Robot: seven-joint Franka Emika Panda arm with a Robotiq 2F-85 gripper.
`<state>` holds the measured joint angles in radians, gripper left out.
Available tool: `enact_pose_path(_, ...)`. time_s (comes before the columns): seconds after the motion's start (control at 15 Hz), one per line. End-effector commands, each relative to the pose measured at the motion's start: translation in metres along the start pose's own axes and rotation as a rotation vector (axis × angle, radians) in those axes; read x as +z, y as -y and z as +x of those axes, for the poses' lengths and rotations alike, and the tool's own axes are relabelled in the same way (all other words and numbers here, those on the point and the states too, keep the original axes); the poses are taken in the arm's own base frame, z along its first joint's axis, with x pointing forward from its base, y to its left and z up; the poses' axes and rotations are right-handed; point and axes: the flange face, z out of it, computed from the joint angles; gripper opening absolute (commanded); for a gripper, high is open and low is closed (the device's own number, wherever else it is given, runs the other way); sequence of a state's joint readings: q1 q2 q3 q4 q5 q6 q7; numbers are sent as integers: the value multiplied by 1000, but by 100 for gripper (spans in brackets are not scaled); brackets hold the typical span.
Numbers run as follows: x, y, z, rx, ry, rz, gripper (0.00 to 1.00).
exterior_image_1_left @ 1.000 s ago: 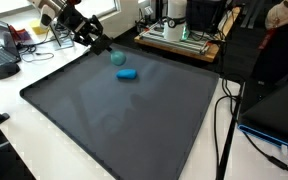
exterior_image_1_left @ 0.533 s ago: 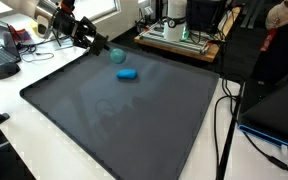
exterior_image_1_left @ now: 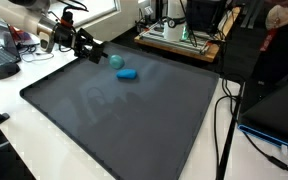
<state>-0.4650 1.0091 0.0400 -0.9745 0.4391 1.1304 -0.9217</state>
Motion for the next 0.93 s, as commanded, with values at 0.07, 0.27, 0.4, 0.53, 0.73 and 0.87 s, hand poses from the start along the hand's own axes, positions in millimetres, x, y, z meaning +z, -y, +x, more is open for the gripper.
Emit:
enact_pose_path(0.07,-10,-6,1,-31,-11,28,22)
enact_pose_path(0.27,-28,24,-1,-29,11,-27,22)
enact_pose_path(0.4,-42,47,-3,-16,17,-70,22)
enact_pose_path(0.53,-54,69,-4,0,18,-111,22)
enact_pose_path(0.73,-67,100,-4,27,19,-192,22)
enact_pose_path(0.87,-68,120,-5,43,40,-246,22)
